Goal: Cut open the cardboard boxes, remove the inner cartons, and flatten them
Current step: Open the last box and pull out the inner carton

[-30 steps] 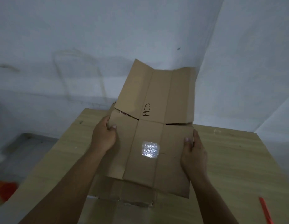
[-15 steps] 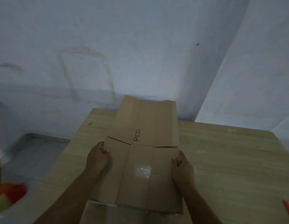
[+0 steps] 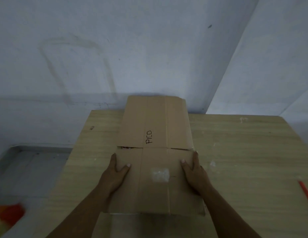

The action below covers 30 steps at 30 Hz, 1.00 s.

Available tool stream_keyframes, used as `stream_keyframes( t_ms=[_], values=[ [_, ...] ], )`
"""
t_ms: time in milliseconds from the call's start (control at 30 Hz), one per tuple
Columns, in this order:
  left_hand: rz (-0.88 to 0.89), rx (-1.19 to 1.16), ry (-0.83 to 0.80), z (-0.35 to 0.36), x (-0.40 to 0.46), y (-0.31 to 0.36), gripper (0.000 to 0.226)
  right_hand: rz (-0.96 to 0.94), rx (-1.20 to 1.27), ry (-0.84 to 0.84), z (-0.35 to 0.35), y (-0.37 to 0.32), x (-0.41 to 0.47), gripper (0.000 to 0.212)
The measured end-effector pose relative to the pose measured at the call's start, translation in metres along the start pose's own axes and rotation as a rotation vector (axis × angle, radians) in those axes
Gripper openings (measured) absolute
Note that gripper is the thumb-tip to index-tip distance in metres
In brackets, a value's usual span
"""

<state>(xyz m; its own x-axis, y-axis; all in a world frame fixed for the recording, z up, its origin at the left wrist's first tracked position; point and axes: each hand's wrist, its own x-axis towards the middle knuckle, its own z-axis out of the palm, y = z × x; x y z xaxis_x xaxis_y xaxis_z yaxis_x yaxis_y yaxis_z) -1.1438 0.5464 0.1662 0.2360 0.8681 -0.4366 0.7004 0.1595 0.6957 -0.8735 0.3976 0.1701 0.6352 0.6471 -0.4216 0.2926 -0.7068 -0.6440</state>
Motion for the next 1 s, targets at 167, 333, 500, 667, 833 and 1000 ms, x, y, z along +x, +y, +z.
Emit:
stream_keyframes(
  t_ms=[167,333,500,667,833,1000],
  values=[
    [-0.060,-0.123,-0.033,-0.002,0.001,-0.001,0.094,0.176,0.161,0.006,0.002,0.002,0.007,0.102],
    [-0.105,-0.244,-0.065,-0.007,0.011,-0.003,0.103,0.229,0.314,-0.053,0.002,0.003,0.016,0.092],
    [-0.121,-0.386,-0.064,-0.002,0.013,0.008,0.079,0.300,0.424,-0.096,-0.005,0.005,0.024,0.104],
    [-0.152,-0.428,-0.099,-0.002,0.008,0.012,0.072,0.302,0.423,-0.135,-0.008,0.012,0.022,0.105],
    [-0.071,-0.426,-0.064,0.002,-0.004,0.012,0.056,0.224,0.425,-0.006,-0.008,0.017,0.009,0.092],
    [0.022,-0.417,-0.027,0.016,-0.018,0.013,0.048,0.169,0.387,0.157,-0.015,0.025,-0.016,0.071]
  ],
)
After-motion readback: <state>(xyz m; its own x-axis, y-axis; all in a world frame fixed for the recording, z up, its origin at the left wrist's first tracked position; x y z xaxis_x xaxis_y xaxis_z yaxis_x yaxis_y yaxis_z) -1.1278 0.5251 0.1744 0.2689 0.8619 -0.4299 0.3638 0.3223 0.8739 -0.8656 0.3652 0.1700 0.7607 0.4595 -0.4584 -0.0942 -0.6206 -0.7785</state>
